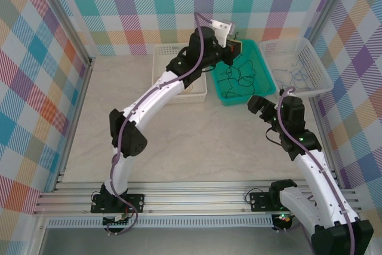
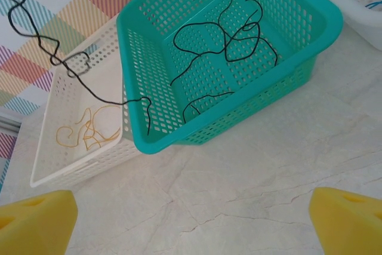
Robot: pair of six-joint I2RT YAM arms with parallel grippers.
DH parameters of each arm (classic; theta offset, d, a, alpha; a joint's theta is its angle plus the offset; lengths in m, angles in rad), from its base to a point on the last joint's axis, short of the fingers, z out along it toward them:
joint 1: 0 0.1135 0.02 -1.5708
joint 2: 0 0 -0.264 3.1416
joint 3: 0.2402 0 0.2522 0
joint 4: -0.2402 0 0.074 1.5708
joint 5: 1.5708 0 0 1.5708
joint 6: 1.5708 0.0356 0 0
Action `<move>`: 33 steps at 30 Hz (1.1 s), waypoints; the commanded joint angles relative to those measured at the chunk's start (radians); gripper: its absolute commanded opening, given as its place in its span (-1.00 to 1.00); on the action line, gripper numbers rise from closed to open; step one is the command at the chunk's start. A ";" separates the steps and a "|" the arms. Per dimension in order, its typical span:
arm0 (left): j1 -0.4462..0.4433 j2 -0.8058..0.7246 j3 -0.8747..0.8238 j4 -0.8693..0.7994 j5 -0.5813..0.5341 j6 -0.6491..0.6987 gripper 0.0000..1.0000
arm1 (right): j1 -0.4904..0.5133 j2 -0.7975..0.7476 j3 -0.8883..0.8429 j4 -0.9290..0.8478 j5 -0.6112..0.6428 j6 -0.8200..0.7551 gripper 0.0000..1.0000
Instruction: Untangle the cables
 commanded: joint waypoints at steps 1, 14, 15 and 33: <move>0.007 0.078 0.143 0.010 -0.046 0.040 -1.00 | 0.002 0.008 0.000 0.003 0.013 0.011 0.99; 0.058 0.351 0.288 0.105 -0.082 -0.073 -0.04 | 0.002 0.004 0.006 -0.022 0.008 0.029 0.99; 0.058 0.358 0.309 0.052 -0.072 -0.076 0.30 | 0.002 0.002 0.006 -0.026 0.011 0.029 0.99; 0.055 -0.429 -0.676 -0.017 -0.278 0.011 1.00 | -0.002 0.185 0.005 0.069 0.276 -0.093 0.99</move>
